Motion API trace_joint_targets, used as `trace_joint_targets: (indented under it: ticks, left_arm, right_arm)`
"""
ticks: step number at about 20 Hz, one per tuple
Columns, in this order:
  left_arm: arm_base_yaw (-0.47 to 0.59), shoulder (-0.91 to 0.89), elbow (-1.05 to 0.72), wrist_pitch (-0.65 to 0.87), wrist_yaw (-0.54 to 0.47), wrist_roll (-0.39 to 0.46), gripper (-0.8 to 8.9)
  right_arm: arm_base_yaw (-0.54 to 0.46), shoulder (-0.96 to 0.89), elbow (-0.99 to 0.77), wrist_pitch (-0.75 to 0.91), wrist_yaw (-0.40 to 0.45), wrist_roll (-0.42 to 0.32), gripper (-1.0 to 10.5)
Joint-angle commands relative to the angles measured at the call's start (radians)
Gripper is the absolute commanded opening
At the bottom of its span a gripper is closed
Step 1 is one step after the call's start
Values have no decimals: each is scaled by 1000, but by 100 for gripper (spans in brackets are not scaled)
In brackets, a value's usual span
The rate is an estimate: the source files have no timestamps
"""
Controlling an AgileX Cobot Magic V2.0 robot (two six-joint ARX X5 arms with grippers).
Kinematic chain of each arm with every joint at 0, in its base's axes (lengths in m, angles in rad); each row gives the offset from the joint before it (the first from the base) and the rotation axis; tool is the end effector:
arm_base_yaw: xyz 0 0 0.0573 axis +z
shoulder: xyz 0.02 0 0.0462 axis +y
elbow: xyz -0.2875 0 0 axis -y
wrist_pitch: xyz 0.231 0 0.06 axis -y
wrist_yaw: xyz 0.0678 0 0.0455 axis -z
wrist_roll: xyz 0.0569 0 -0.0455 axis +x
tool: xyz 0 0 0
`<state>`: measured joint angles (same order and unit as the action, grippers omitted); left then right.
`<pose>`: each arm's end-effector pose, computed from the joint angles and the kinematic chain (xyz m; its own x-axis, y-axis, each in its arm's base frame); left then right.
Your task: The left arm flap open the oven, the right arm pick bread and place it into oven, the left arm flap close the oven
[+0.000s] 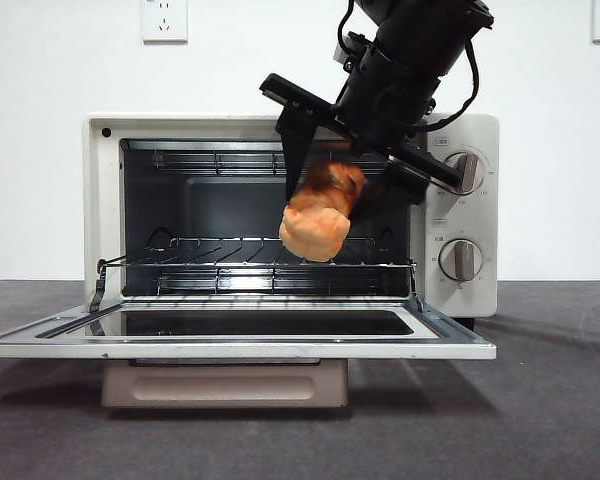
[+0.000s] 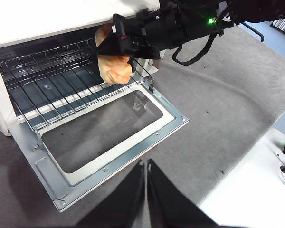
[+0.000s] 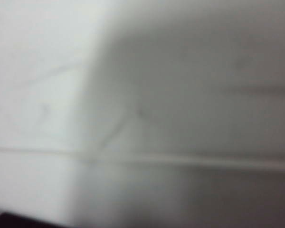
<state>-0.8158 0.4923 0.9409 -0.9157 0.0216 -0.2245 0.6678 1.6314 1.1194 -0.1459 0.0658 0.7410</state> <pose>0.0403 -0.0446 0.3375 0.5960 -0.6649 -0.4502 0.6540 0.7272 -0.2083 0.2903 0.2242 0.2534 0.6607 0.4373 -0.6101 -0.1017 0.8574 0.5045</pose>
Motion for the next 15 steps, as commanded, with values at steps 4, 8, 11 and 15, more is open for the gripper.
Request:
trace_joint_targets:
  ticks: [4, 8, 11, 15]
  left_arm:
    - [-9, 3, 6, 19, -4, -2, 10]
    - [-9, 3, 6, 19, -5, -2, 10]
    - [-9, 3, 6, 19, -5, -1, 10]
    - [-9, 9, 6, 21, -55, 7, 10]
  right_arm:
    - [18, 16, 21, -11, 11, -29, 450]
    - [19, 2, 21, -34, 6, -47, 450]
    - [27, -32, 21, -77, 13, -71, 450]
    - [47, -109, 21, -145, 16, -124, 450]
